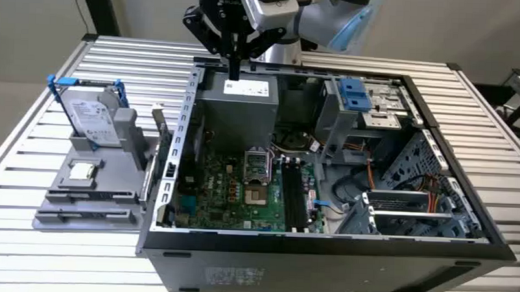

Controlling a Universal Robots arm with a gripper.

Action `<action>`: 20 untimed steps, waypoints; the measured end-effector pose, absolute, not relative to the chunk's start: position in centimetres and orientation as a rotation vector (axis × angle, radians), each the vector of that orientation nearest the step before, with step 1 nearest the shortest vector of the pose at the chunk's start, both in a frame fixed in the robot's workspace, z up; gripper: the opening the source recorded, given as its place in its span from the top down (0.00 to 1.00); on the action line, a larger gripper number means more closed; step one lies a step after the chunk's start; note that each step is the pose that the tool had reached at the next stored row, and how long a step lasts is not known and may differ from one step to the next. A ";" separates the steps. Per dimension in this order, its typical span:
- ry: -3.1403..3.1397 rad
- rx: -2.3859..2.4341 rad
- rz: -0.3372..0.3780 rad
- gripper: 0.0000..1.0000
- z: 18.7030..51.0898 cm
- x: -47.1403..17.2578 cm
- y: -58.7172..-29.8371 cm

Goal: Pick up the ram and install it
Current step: 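Reach for the ram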

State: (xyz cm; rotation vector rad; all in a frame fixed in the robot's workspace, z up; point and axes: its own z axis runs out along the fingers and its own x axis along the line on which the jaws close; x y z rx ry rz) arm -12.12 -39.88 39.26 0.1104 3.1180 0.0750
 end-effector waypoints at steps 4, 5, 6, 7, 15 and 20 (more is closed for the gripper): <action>3.118 0.110 0.075 1.00 39.3 -12.1 -39.9; 3.118 0.110 0.075 1.00 39.3 -12.1 -39.9; 3.118 0.110 0.075 1.00 39.3 -12.1 -39.9; 3.118 0.110 0.075 1.00 39.3 -12.1 -39.9; 3.117 0.111 0.075 1.00 39.3 -12.3 -39.9; 3.116 0.110 0.075 1.00 39.3 -12.5 -39.9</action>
